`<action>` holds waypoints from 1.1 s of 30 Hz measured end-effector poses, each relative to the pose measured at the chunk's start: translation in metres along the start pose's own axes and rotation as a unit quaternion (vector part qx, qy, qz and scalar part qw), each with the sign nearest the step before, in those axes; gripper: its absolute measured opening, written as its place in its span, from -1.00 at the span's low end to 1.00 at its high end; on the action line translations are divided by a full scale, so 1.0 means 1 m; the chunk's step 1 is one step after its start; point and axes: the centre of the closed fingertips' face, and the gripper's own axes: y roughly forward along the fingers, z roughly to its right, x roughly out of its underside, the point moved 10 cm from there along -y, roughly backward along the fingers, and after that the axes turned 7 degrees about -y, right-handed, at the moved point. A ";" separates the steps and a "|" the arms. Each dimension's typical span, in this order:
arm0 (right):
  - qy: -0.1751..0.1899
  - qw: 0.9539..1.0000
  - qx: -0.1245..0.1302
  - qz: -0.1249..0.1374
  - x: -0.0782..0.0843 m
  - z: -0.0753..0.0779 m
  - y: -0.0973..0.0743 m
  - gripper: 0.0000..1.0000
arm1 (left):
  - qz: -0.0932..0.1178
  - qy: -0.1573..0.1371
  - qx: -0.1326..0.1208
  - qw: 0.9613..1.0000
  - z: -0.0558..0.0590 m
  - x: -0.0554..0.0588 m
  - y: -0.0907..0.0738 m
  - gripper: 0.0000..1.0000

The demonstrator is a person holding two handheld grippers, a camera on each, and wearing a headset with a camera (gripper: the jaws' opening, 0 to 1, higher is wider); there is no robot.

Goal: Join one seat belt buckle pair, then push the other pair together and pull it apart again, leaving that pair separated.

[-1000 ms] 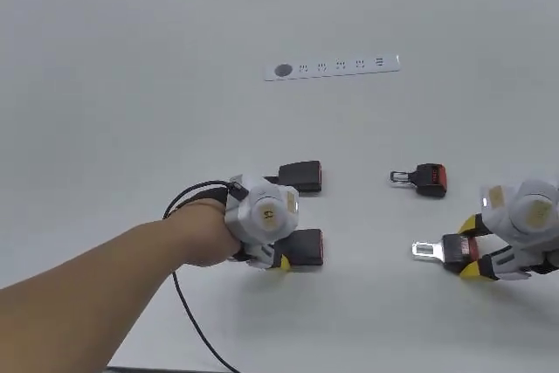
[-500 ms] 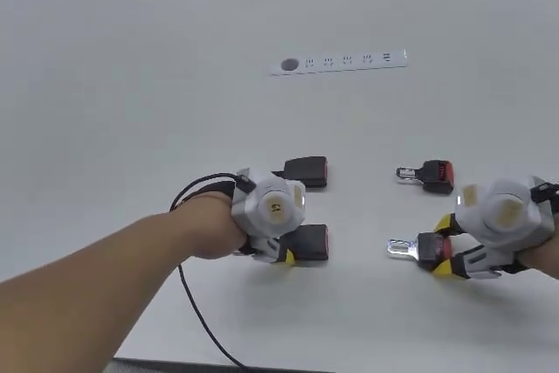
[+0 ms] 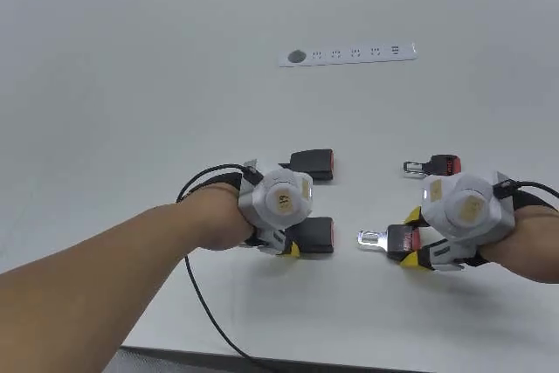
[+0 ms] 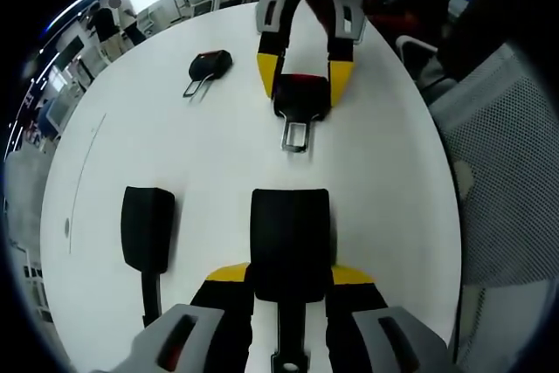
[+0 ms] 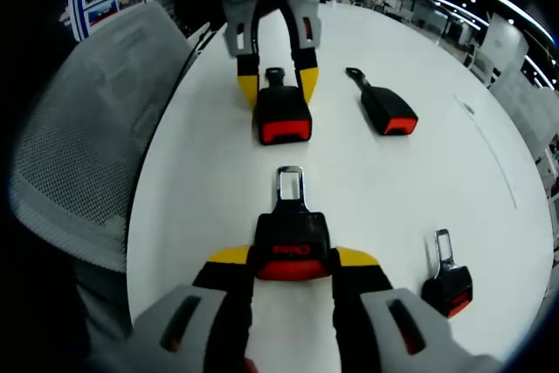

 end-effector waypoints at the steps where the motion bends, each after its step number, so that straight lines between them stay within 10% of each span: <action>1: 0.000 1.000 0.000 0.001 -0.001 0.000 0.001 -0.31 | 0.000 0.000 0.000 1.000 0.000 0.000 0.000 -0.36; 33: -0.044 0.999 -0.003 0.007 -0.037 0.005 0.021 -0.32 | 0.000 0.005 0.007 1.000 -0.001 0.000 0.000 -0.36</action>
